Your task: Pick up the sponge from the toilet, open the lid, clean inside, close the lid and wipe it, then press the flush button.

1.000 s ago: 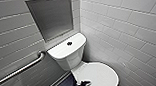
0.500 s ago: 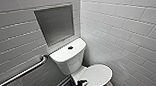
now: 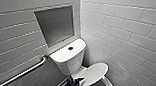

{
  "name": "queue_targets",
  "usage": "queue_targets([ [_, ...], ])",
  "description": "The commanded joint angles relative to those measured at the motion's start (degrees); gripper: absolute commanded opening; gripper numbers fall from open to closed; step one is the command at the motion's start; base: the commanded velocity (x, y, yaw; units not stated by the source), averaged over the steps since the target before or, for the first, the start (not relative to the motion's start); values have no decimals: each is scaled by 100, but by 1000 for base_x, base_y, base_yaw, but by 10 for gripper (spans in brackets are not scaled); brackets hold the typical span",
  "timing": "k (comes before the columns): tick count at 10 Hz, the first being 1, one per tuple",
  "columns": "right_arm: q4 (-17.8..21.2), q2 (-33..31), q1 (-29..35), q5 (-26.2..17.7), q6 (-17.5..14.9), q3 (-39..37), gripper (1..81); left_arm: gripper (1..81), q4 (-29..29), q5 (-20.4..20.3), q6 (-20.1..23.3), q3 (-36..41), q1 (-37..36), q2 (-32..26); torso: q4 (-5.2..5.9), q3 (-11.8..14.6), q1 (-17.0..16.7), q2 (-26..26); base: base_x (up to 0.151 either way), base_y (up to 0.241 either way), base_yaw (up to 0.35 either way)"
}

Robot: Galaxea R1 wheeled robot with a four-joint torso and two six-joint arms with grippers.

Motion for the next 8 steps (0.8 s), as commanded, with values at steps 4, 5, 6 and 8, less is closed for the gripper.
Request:
queue_targets([
  [4, -38, -220, -35, -307, 5, 155, 10, 811, 72, -391, -339, 144, -978, -86, 0, 2, 0, 0, 0, 0, 0],
  [5, -38, -237, -61, -290, 5, 155, 10, 811, 80, -338, -339, 29, -1075, 45, 0, 2, 0, 0, 0, 0, 0],
  [6, -38, -246, -105, -210, 5, 155, 10, 811, 89, -320, -339, -77, -1145, 125, 0, 2, 0, 0, 0, 0, 0],
  [8, -38, -237, -123, -192, 5, 155, 10, 811, 72, -320, -347, -130, -1269, 90, 0, 2, 0, 0, 0, 0, 0],
])
